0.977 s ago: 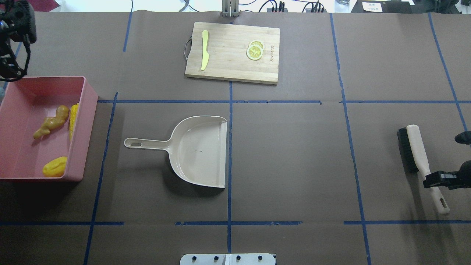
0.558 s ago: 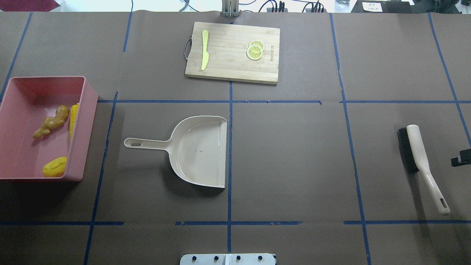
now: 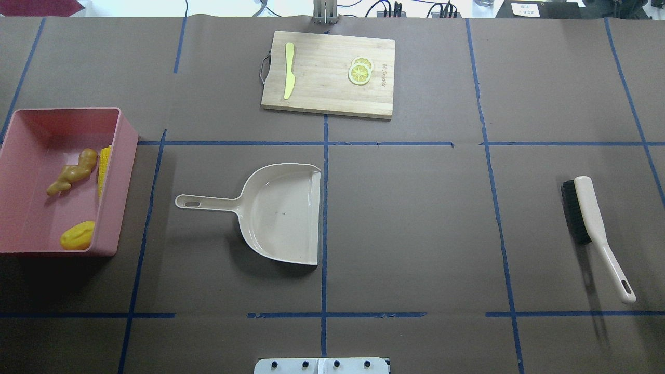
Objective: Sweep and dump trash into bin
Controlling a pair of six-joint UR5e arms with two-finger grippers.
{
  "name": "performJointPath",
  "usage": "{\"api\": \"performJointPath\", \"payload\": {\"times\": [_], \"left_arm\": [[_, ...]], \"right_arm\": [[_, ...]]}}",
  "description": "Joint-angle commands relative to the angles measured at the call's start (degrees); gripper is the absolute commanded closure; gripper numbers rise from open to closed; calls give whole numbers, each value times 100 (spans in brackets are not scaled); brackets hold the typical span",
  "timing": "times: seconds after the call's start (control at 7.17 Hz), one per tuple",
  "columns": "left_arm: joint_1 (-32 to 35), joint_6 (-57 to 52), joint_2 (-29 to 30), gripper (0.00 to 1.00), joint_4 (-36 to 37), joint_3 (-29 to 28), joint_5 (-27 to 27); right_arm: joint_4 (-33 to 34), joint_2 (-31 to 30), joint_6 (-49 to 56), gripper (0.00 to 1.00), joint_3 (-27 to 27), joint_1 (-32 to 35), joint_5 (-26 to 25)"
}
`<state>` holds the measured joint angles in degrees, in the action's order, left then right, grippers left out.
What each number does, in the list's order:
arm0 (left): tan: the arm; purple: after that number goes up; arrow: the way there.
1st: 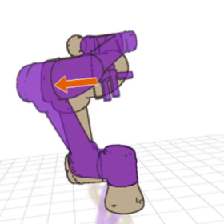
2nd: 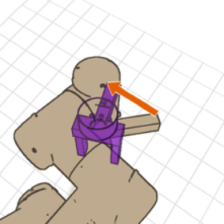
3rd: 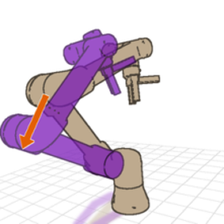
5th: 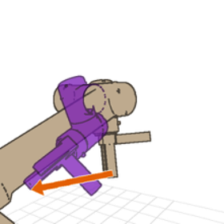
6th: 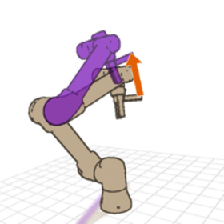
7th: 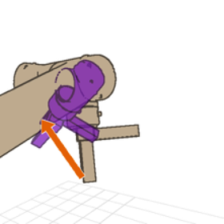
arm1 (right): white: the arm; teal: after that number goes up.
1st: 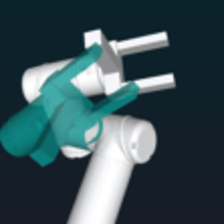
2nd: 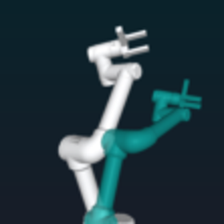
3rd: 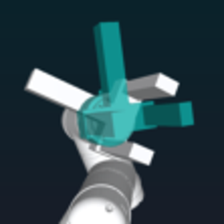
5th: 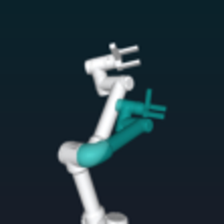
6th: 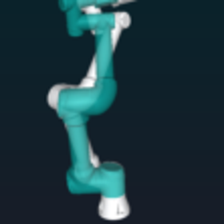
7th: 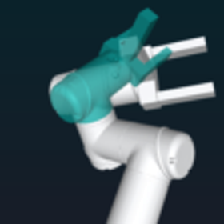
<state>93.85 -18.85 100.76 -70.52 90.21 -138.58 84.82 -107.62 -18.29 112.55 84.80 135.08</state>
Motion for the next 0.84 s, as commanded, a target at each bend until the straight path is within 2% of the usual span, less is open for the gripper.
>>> {"api": "performJointPath", "payload": {"times": [0.0,0.14,0.28,0.42,0.7], "left_arm": [[46,1082,-511,0,-302,337,-21],[37,1363,-644,0,-696,374,6],[-15,1627,-680,0,-900,384,7],[-25,1752,-680,0,-1128,392,7],[-42,1955,-698,0,-1350,505,-2]], "right_arm": [[1533,1037,889,0,-241,423,-17],[1859,1459,880,0,-477,493,-8],[1906,1594,897,0,-628,581,-69],[1837,1587,932,0,-821,582,-61],[1906,1535,1467,0,-822,845,9]]}}
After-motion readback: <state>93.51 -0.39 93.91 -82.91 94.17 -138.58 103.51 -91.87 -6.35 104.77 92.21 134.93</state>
